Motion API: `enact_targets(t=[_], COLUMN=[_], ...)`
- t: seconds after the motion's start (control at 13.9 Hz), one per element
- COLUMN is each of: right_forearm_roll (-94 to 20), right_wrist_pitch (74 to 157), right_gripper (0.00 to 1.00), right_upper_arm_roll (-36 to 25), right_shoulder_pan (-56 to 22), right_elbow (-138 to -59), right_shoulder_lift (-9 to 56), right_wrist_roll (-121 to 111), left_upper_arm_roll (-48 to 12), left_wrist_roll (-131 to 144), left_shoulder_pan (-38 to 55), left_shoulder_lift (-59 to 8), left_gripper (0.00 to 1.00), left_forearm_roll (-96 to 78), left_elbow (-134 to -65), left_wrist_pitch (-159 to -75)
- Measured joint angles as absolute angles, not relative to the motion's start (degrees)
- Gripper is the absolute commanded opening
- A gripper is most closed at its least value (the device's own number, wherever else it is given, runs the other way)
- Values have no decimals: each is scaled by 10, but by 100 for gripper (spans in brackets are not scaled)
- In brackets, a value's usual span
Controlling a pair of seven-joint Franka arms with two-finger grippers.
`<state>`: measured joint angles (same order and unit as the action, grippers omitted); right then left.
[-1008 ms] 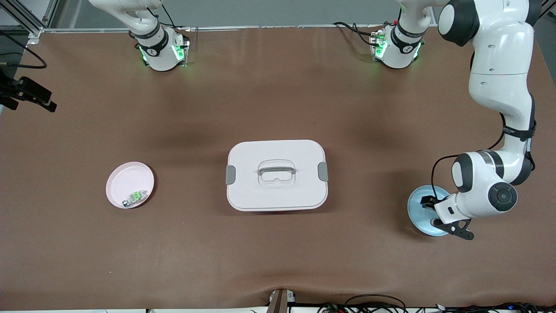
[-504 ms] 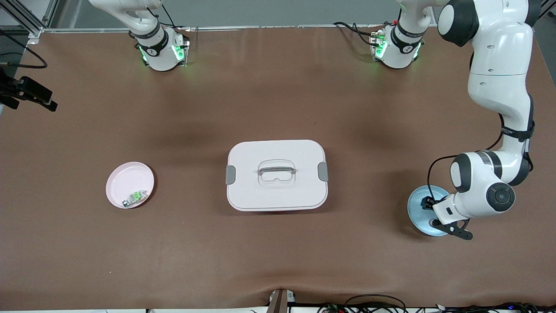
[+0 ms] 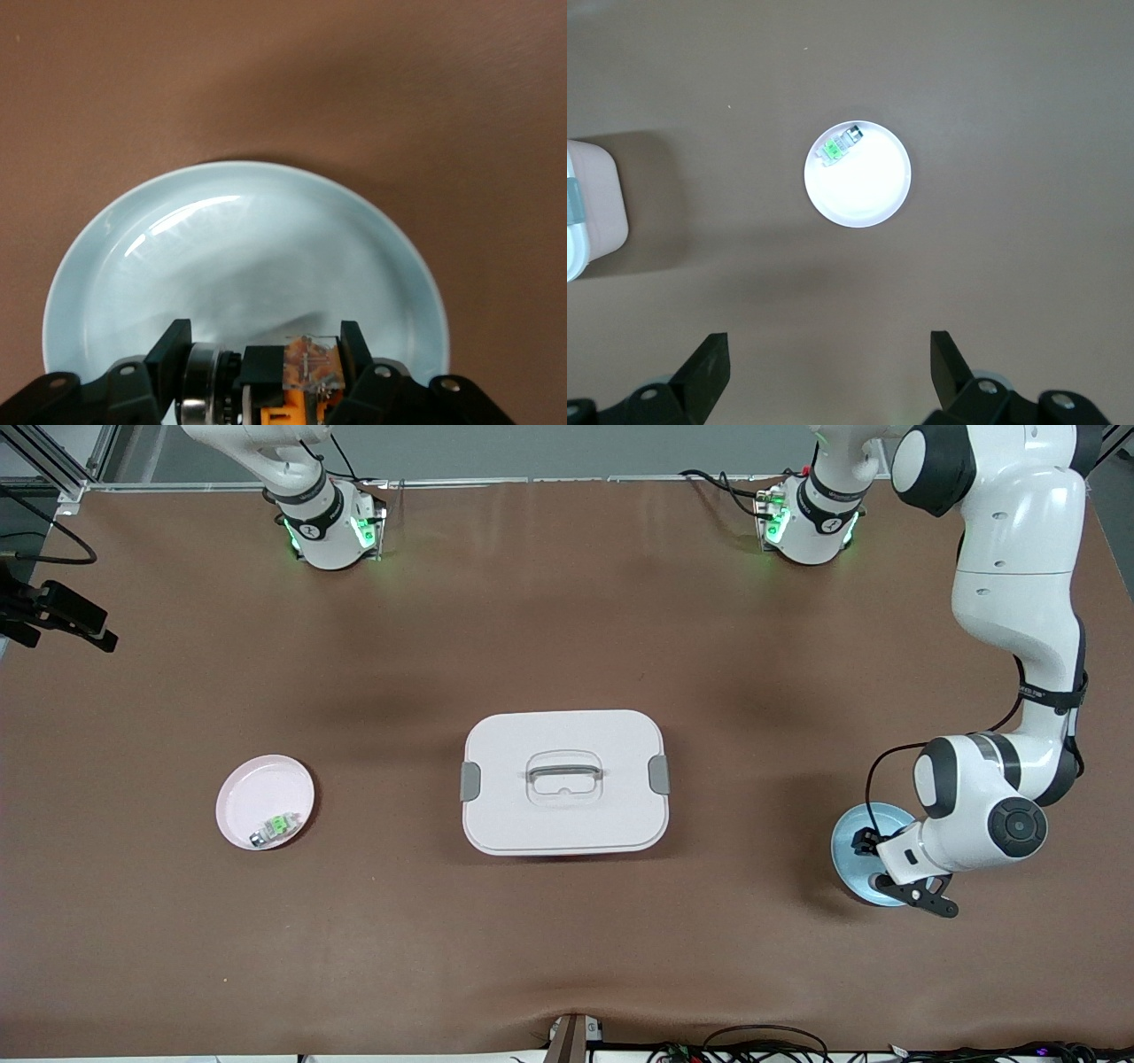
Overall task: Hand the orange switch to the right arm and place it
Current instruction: 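Lift the switch with the left gripper and carry it toward the box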
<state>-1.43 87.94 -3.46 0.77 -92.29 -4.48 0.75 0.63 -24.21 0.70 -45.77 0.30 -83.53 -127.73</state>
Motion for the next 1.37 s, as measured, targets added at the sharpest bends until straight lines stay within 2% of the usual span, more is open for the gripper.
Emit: enact_targets(t=[0.43,0.65,1.37], right_forearm_roll=[-19,-19,-19], right_wrist_pitch=[879,879,879], right_gripper=[100,100,100], right_upper_arm_roll=[-36,-36,-36], right_shoulder_pan=[8,8,8], right_elbow=[-923,-924,-923], right_shoulder_lift=[-45,-45,-45], right_wrist_roll=[8,8,8], left_upper_arm_roll=[2,2,0], left_wrist_roll=[-191,-95,500], left_shoulder_pan=[25,31,49], left_shoulder_lift=[-398,-385,-367], left_gripper=[31,27,26], left_forearm_roll=[3,3,-11], left_elbow=[-825,-814,-810], left_wrist_pitch=[-1222,-1214,-1210])
